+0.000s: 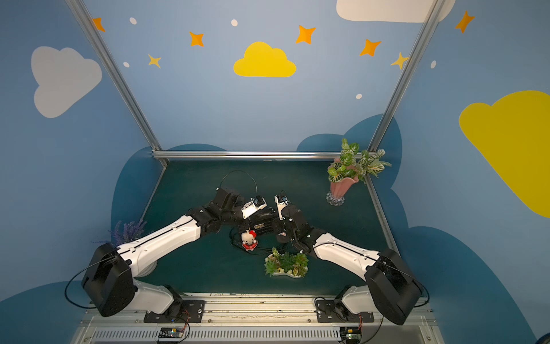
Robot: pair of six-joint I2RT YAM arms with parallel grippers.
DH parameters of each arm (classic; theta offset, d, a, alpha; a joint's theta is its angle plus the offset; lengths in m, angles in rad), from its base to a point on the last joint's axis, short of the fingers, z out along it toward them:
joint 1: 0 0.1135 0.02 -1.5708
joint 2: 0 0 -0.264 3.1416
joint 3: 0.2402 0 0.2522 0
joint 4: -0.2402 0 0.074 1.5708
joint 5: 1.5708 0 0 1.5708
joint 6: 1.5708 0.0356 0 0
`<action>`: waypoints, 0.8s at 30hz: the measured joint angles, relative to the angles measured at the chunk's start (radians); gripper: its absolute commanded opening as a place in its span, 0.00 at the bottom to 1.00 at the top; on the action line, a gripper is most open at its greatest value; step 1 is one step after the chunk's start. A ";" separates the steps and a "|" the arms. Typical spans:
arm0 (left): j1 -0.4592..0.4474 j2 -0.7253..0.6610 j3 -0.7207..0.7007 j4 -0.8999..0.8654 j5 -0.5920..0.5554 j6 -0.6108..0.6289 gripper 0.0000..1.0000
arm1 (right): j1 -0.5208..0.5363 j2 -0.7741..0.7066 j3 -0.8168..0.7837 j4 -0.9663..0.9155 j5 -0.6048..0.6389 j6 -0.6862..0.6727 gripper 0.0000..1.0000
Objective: Remove the decoration from the bag
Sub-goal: Remove the decoration item from the bag.
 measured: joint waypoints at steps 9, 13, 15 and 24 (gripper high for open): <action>0.006 0.000 -0.014 0.028 0.024 -0.015 0.12 | -0.018 0.023 0.080 -0.119 -0.033 0.076 0.01; 0.007 0.000 -0.021 0.040 0.042 -0.016 0.12 | -0.023 0.036 0.120 -0.177 -0.036 0.131 0.01; 0.009 0.000 -0.028 0.050 0.048 -0.017 0.12 | -0.024 0.047 0.141 -0.201 -0.036 0.165 0.00; 0.020 0.003 -0.046 0.085 0.087 -0.027 0.12 | -0.027 0.095 0.249 -0.333 -0.035 0.284 0.00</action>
